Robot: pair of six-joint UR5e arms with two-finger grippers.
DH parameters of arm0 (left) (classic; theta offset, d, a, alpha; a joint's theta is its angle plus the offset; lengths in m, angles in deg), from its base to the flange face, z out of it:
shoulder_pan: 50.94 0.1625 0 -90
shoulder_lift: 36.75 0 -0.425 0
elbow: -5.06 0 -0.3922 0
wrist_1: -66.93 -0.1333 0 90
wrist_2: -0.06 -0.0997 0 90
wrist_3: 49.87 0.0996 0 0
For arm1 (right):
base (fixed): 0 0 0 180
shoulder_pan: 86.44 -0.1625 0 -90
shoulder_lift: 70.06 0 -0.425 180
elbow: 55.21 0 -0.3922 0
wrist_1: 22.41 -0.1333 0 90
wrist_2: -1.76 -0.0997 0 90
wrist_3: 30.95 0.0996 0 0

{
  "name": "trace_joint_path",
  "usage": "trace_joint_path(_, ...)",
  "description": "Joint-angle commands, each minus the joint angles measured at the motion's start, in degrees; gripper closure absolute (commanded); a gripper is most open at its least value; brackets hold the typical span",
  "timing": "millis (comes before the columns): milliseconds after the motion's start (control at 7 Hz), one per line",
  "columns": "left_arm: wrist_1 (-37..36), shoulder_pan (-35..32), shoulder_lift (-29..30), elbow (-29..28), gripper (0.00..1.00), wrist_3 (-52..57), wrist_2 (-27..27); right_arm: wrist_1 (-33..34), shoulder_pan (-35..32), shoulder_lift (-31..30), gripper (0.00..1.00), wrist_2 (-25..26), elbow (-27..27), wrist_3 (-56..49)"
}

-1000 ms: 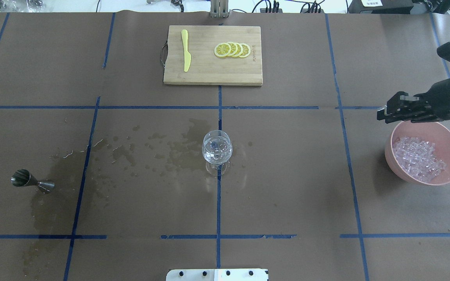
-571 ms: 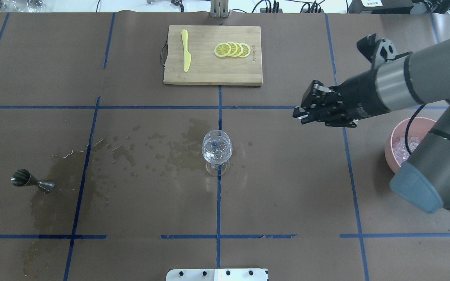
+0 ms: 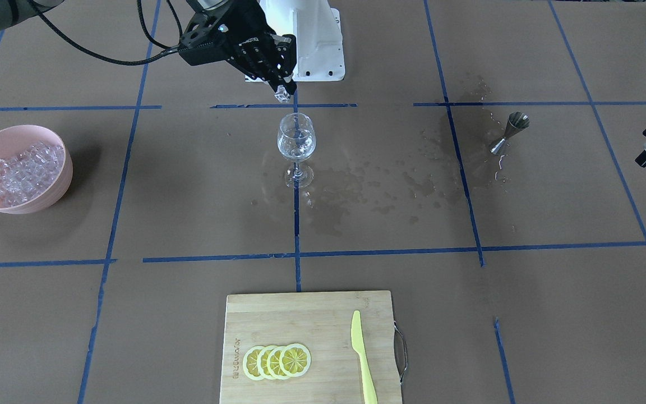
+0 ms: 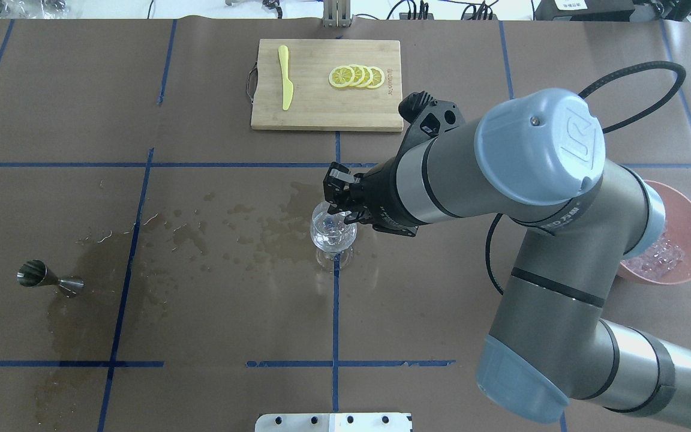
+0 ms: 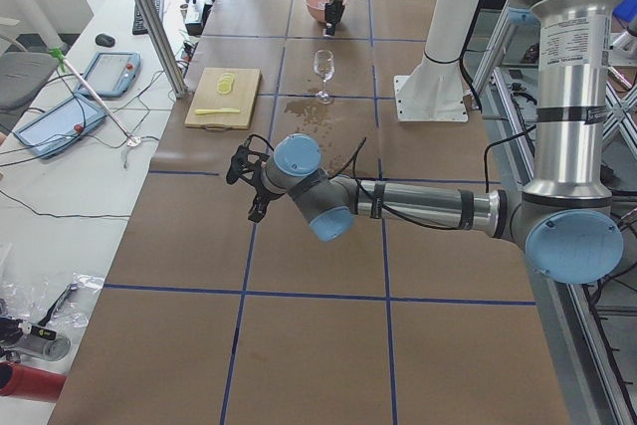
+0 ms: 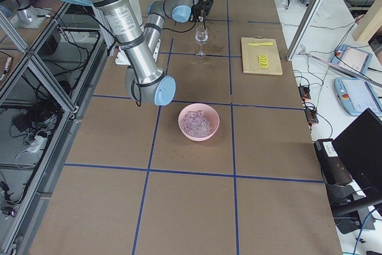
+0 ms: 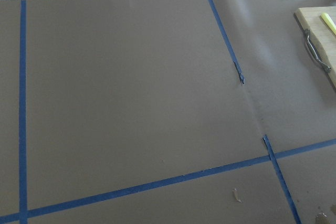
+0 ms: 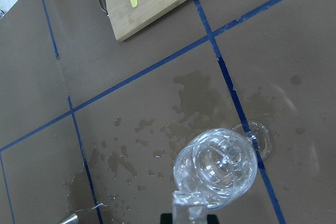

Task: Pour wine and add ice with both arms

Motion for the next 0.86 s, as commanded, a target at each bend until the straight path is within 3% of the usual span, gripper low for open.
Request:
trace_joint_path(0,0.1,0.0,-0.05,0.09,0.0,-0.45,0.0,0.49,0.64,0.23,1.0,0.62,0.1,0.07)
trace_joint_path(143,0.1,0.0,-0.05,0.09,0.0,-0.45,0.0,0.57,0.64,0.41,0.9,0.62,0.27,0.07)
trace_joint_path(571,0.1,-0.09,-0.14,0.27,0.0,-0.63,-0.88,0.57,0.55,0.76,0.75,0.71,0.89,0.24)
trace_joint_path(714,0.19,-0.09,-0.57,0.35,0.0,-0.63,-1.14,0.66,0.64,0.76,0.6,0.71,1.58,0.24)
